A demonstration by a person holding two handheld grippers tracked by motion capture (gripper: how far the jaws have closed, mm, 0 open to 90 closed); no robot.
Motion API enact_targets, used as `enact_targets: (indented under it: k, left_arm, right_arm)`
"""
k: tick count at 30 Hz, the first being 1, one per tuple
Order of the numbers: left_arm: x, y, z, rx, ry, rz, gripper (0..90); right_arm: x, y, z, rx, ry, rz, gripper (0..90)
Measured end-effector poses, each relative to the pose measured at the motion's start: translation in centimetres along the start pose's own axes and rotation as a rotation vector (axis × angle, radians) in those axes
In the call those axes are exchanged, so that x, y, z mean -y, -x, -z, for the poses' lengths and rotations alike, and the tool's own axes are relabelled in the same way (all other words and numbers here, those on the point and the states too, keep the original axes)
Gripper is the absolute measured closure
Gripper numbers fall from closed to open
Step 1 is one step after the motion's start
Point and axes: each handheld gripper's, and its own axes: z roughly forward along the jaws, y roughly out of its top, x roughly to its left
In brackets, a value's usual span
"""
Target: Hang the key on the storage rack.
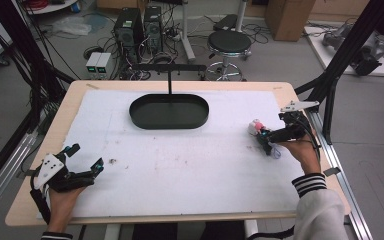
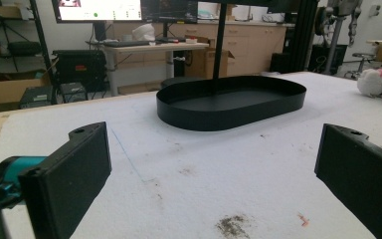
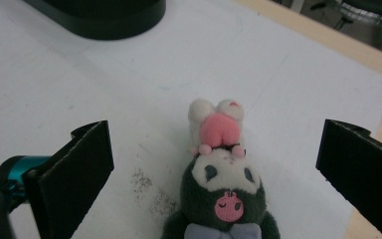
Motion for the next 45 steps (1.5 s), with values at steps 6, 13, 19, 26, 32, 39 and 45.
enact_targets:
  k: [6, 13, 19, 26, 32, 39, 45]
  left_arm:
    - [0.0, 0.0, 0.0, 0.0, 0.0, 0.0, 1.7]
    - [0.0, 0.0, 0.0, -0.001, -0.008, -0.002, 1.7]
    - [0.0, 0.1, 0.0, -0.004, -0.003, -0.005, 1.7]
    - [0.0, 0.0, 0.0, -0.002, -0.004, -0.004, 1.7]
    - [0.0, 0.1, 0.0, -0.002, -0.006, -0.006, 1.7]
    - [0.0, 0.1, 0.0, -0.002, -0.003, -0.006, 1.7]
    - [0.0, 0.1, 0.0, -0.002, -0.003, -0.006, 1.7]
  right_arm:
    - [-0.1, 0.7, -1.0, -0.001, -0.062, 0.0, 0.4]
    - [0.2, 1.3, -3.0, -0.004, -0.165, 0.012, 0.4]
    - [0.6, 1.8, -3.9, -0.002, -0.22, 0.005, 0.4]
    - [1.2, 2.3, -4.7, -0.033, -0.279, -0.013, 0.5]
    - [1.4, 2.2, -5.7, -0.047, -0.33, -0.021, 0.5]
    - [1.6, 2.2, -6.3, -0.06, -0.36, -0.019, 5.0]
    - [1.8, 2.2, -6.9, -0.064, -0.394, -0.025, 6.4]
